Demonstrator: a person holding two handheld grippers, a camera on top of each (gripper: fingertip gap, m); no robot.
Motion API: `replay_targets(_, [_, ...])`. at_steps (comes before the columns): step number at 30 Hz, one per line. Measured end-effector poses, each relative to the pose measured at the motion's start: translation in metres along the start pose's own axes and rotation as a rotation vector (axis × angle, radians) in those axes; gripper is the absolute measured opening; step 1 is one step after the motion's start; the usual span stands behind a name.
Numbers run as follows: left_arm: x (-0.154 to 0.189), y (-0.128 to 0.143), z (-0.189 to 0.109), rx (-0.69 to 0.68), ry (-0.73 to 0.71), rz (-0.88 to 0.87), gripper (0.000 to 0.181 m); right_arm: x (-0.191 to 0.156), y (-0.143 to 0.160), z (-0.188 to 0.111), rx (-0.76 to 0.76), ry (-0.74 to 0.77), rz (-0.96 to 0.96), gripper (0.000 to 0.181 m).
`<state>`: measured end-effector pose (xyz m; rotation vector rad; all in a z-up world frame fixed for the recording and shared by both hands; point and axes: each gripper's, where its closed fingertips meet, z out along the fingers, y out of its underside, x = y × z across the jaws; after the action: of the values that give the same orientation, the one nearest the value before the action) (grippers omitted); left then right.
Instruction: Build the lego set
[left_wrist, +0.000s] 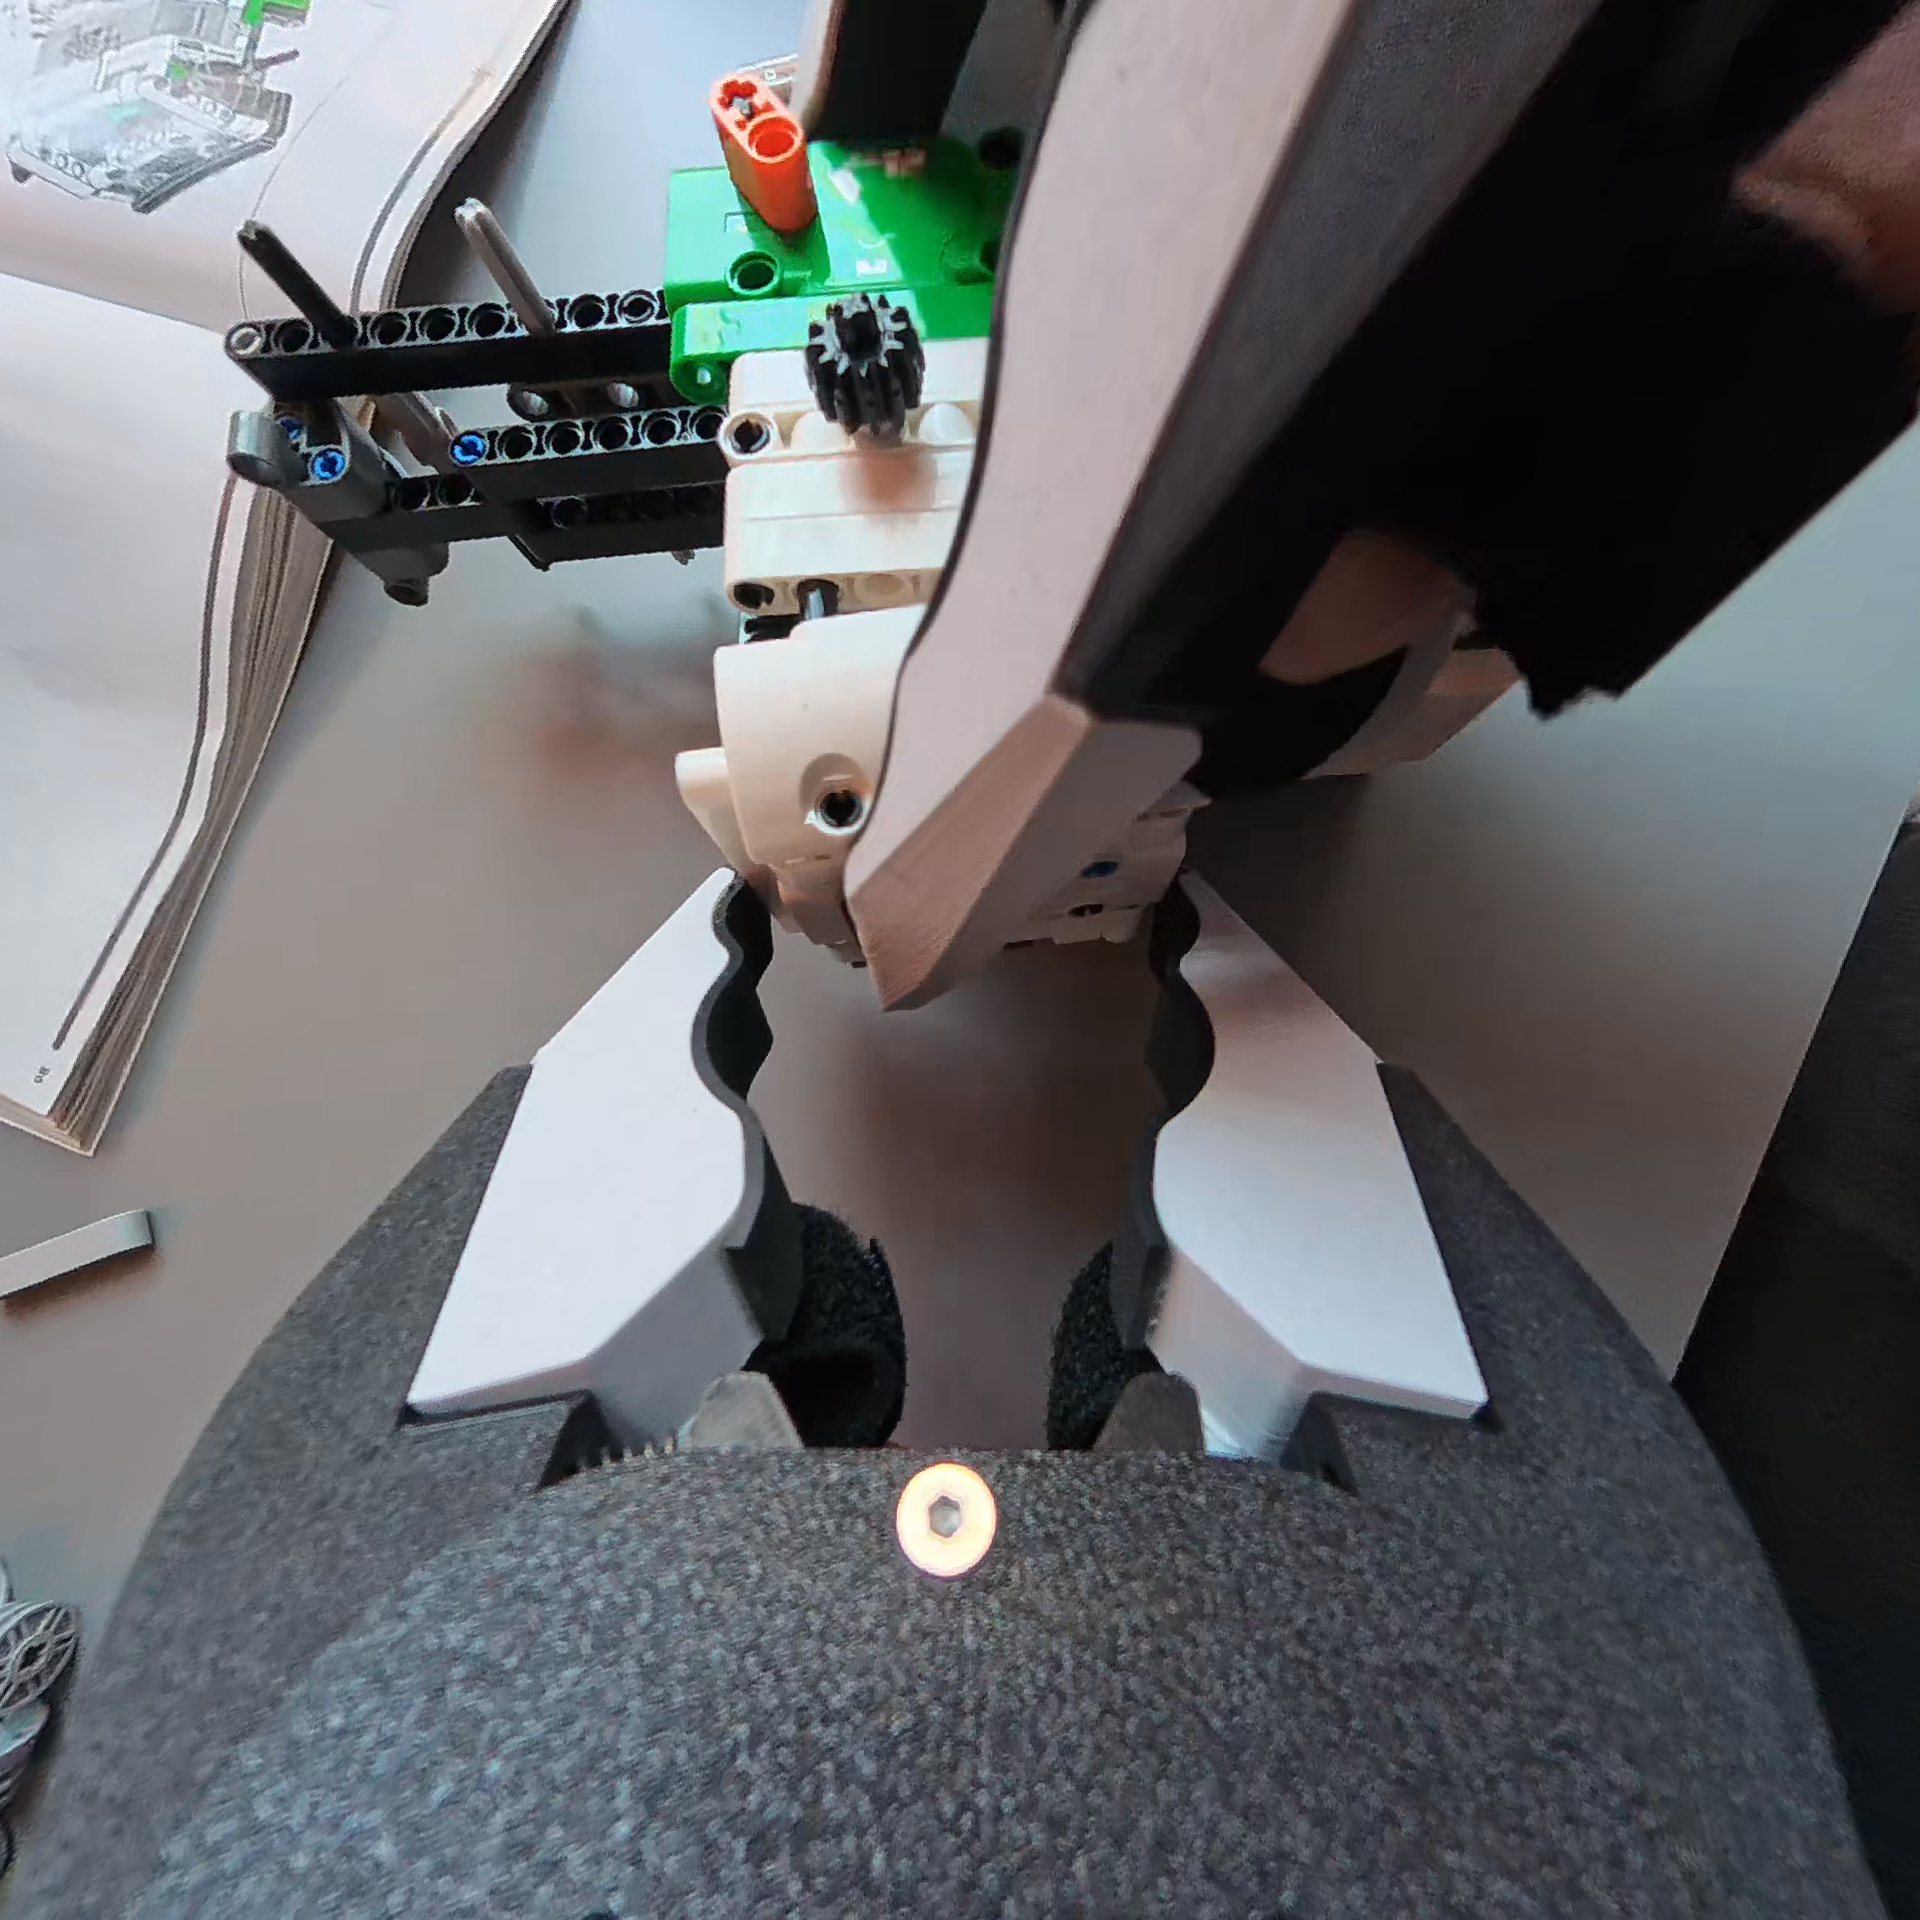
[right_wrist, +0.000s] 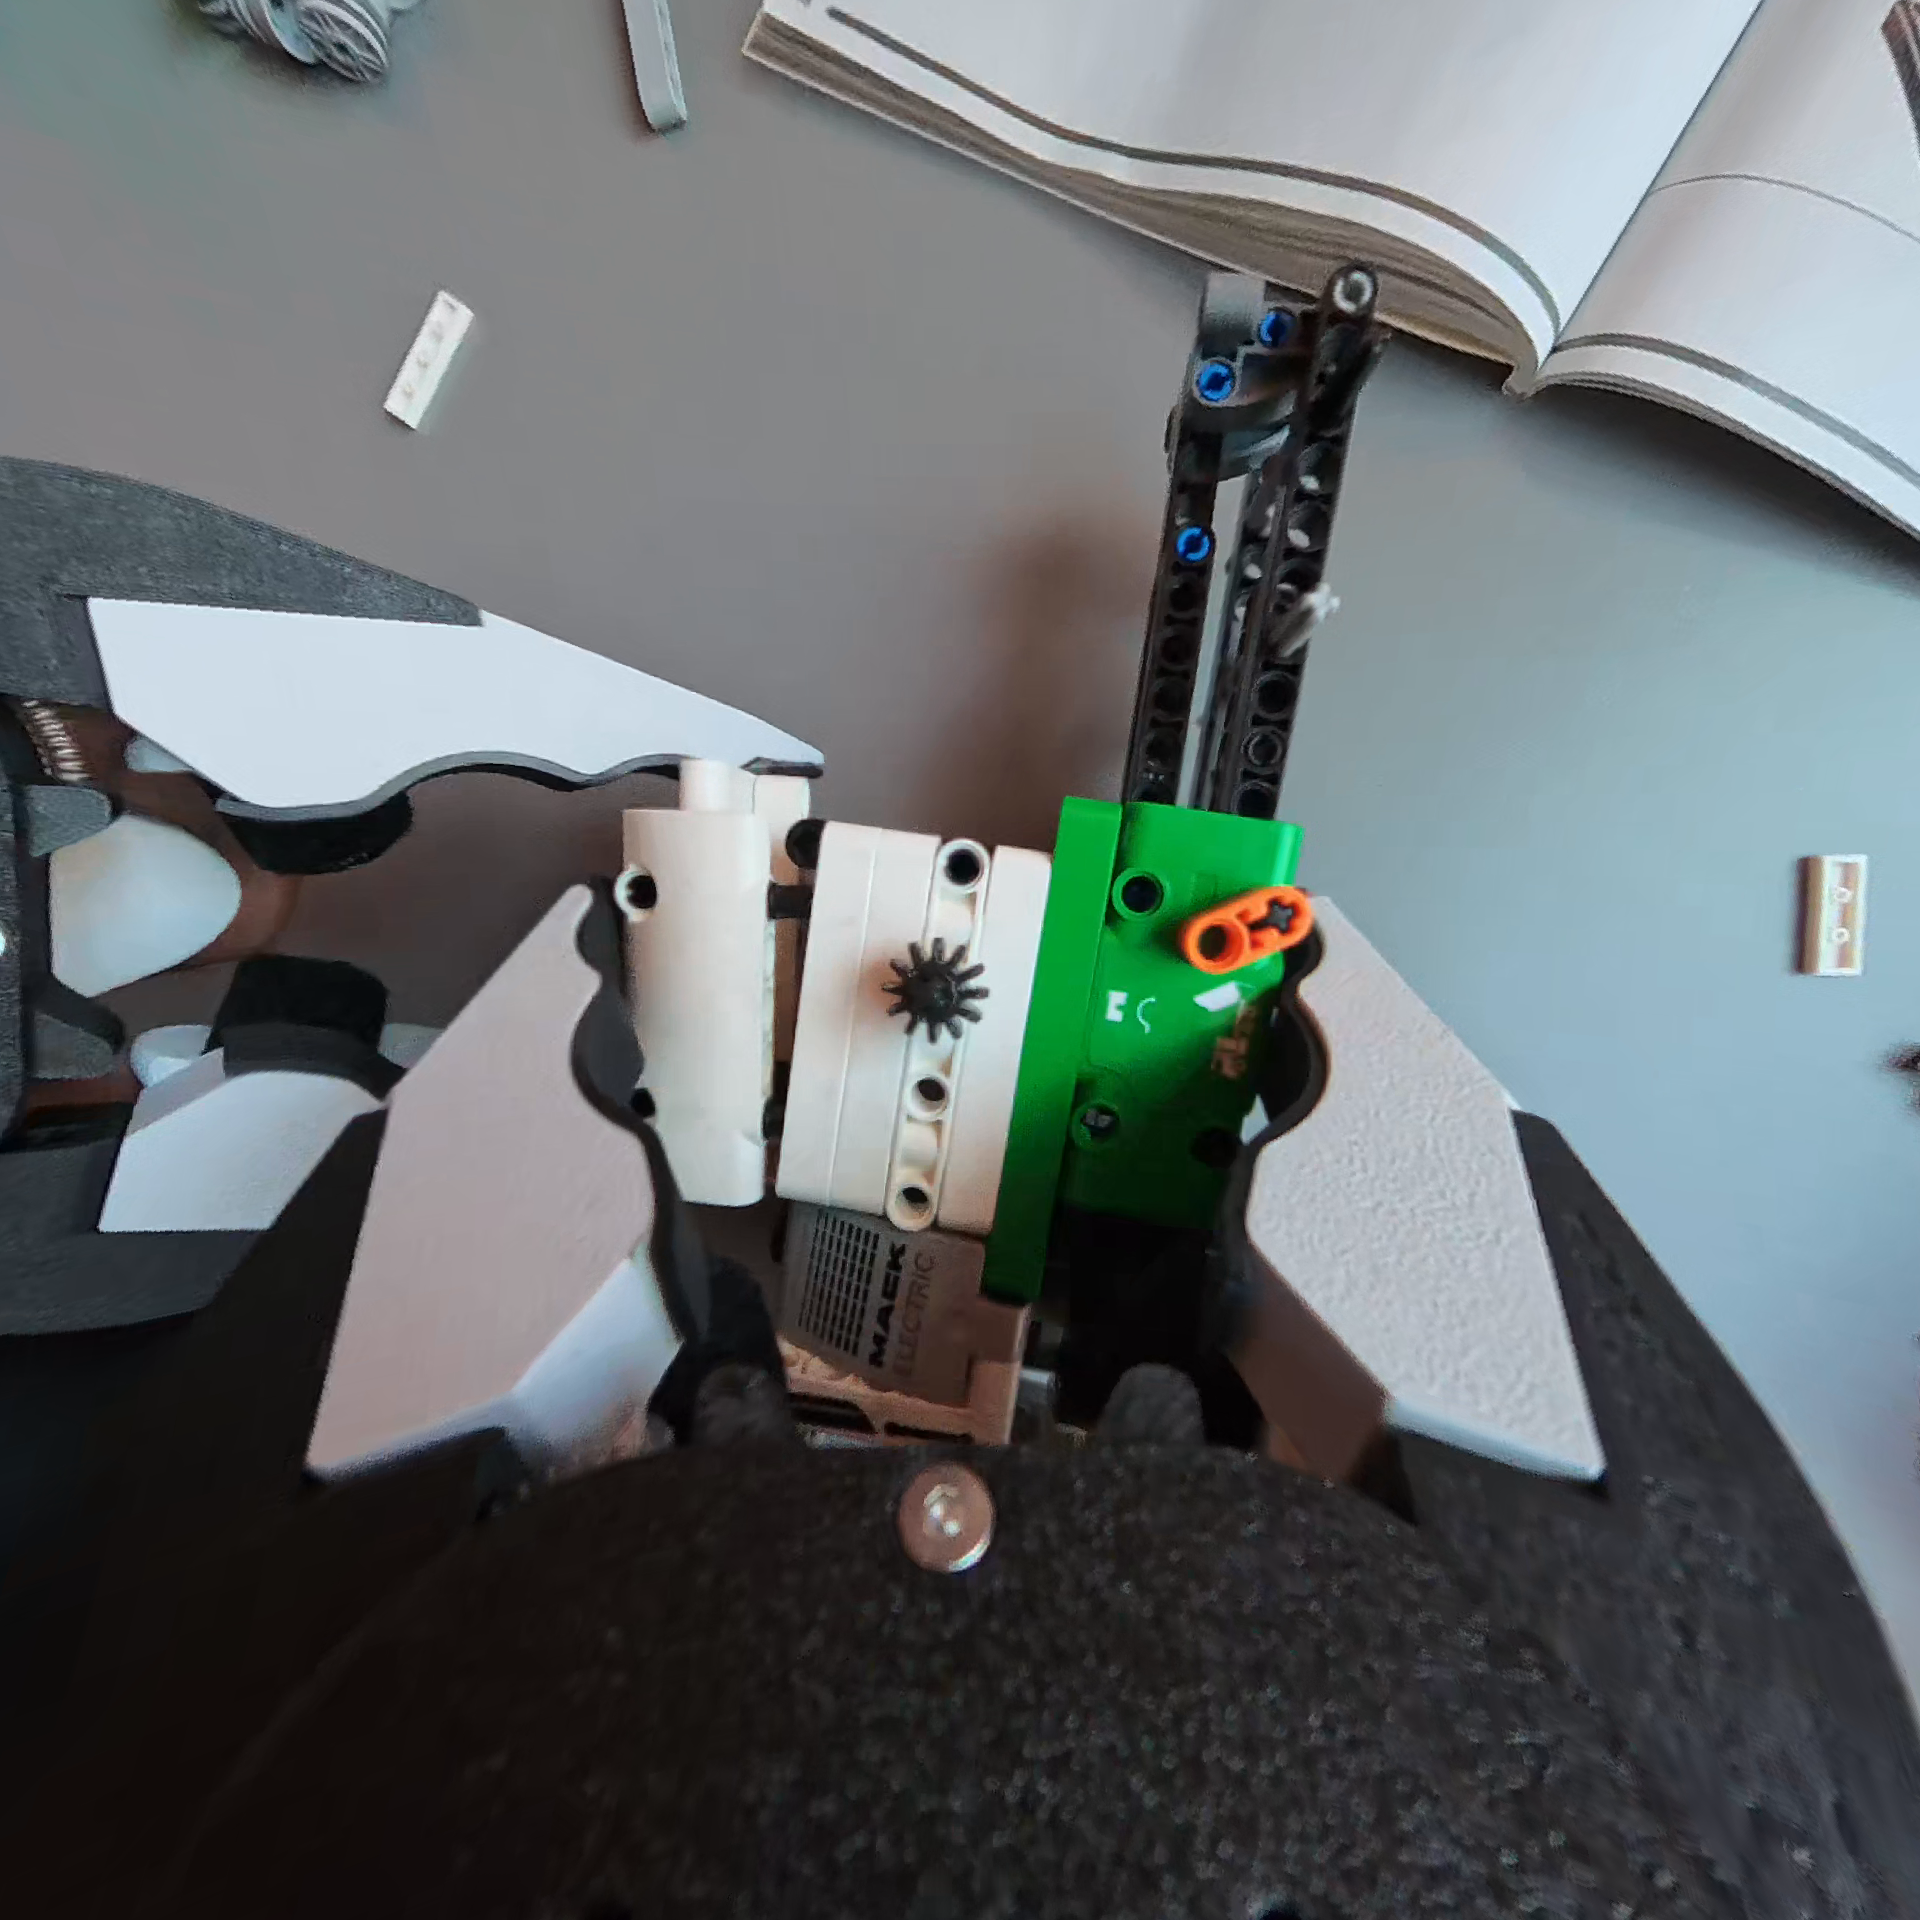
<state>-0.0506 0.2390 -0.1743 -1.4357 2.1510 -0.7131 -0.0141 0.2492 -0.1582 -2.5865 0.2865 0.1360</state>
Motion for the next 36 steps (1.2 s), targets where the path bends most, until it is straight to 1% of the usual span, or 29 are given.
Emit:
replay_targets(1, [0.0, 0.001, 0.001, -0.009, 0.001, -0.001, 0.073, 0.0, 0.001, 0.0, -0.011, 0.008, -0.007, 0.121])
replay_targets(9, [0.003, 0.0, 0.005, -0.026, -0.002, 0.018, 0.073, 0.002, 0.005, 0.0, -0.078, -0.001, -0.028, 0.117])
replay_targets(19, [0.005, -0.002, 0.007, -0.016, 0.002, -0.03, 0.073, 0.002, 0.003, -0.002, -0.077, -0.016, -0.003, 0.118])
replay_targets(20, [0.006, -0.001, 0.008, -0.022, -0.004, -0.035, 0.073, 0.003, 0.001, -0.002, -0.06, -0.01, 0.017, 0.114])
replay_targets(25, [0.01, -0.003, 0.012, -0.016, -0.02, -0.041, 0.074, 0.006, 0.006, -0.004, -0.087, -0.014, -0.016, 0.111])
replay_targets(31, [0.009, -0.012, 0.01, 0.027, -0.036, -0.012, 0.075, 0.008, 0.004, -0.008, -0.045, -0.111, 0.046, 0.108])
replay_targets(36, [0.002, -0.038, -0.005, 0.17, -0.083, 0.051, 0.07, 0.022, -0.002, -0.024, 0.061, -0.311, 0.222, 0.109])
